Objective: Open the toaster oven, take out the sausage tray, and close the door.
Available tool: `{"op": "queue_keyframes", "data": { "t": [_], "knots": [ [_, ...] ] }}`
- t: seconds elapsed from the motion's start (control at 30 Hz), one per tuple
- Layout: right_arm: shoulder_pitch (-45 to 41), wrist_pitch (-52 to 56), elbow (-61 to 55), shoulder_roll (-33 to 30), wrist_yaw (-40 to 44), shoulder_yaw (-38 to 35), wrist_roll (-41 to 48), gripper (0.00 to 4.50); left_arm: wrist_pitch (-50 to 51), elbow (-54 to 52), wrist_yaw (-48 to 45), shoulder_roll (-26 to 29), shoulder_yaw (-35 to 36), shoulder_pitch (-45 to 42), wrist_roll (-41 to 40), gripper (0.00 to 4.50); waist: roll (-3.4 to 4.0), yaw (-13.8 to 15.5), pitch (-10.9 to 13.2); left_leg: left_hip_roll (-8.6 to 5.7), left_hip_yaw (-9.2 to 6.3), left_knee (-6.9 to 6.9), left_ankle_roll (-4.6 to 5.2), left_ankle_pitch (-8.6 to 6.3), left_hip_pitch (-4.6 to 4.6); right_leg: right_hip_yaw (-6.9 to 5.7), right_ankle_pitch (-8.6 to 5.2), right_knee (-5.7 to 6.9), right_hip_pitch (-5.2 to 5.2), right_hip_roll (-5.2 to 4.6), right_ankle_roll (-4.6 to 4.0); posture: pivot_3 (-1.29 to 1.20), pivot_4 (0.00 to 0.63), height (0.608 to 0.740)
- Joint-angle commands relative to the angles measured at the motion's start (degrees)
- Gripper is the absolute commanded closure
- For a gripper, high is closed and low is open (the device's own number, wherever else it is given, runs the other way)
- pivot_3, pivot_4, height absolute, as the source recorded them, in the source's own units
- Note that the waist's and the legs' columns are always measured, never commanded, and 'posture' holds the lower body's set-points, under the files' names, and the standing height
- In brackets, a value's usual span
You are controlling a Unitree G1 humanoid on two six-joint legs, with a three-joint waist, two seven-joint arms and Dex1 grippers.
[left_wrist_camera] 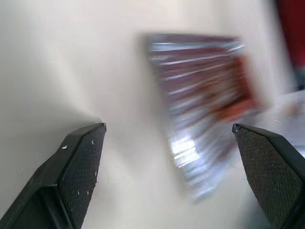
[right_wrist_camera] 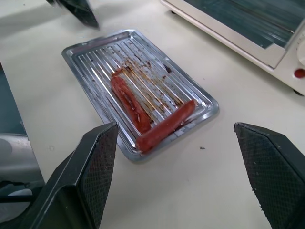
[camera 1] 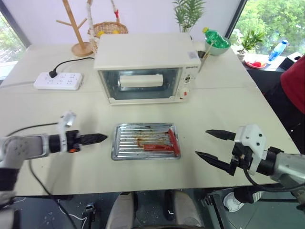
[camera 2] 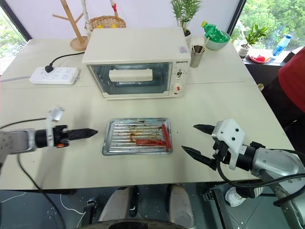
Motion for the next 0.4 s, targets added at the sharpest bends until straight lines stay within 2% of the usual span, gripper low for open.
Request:
{"op": "queue_keyframes", "data": {
  "t": [0.03,0.17,0.3,0.4],
  "knots": [
    [-1.44,-0.56,0.81,-1.53,2.46,-0.64,1.51,0.53,-13.58,-5.17,-12.77,5.22,1.39,2.47,6.76,0.03,0.13,0.18,0.08,0.0,0.01,0.0,-0.02,-0.01,-0.05,-0.04,0.0,-0.09,-0.01,-0.1,-0.01,0.0,0.15,0.74],
    [-5.62,1.95,4.36,-3.91,5.45,-1.08,5.1,0.53,-20.46,-8.11,-23.74,10.84,3.12,1.08,9.02,0.03,0.31,0.14,0.19,0.07,0.37,-0.08,-0.3,-0.18,-0.19,-0.4,0.05,-0.66,-0.03,-0.54,-0.09,0.0,0.15,0.74],
    [-9.74,5.24,7.22,-6.49,7.95,-1.18,8.89,0.53,-23.01,-12.4,-29.41,13.46,3.78,-0.57,9.28,0.03,0.33,0.06,0.2,-0.1,0.75,0.07,-0.14,-0.16,-0.68,-0.43,0.08,-0.74,-0.14,-0.85,-0.06,0.0,0.15,0.74],
    [-11.45,6.21,8.54,-8.16,9.68,-0.69,9.7,0.53,-22.86,-14.83,-31.23,14.24,4.17,-1.8,9.07,0.03,0.34,0.07,0.21,-0.16,0.92,0.13,0.09,-0.29,-0.83,-0.49,0.09,-0.73,-0.24,-0.68,-0.03,0.0,0.15,0.74]
  ]
}}
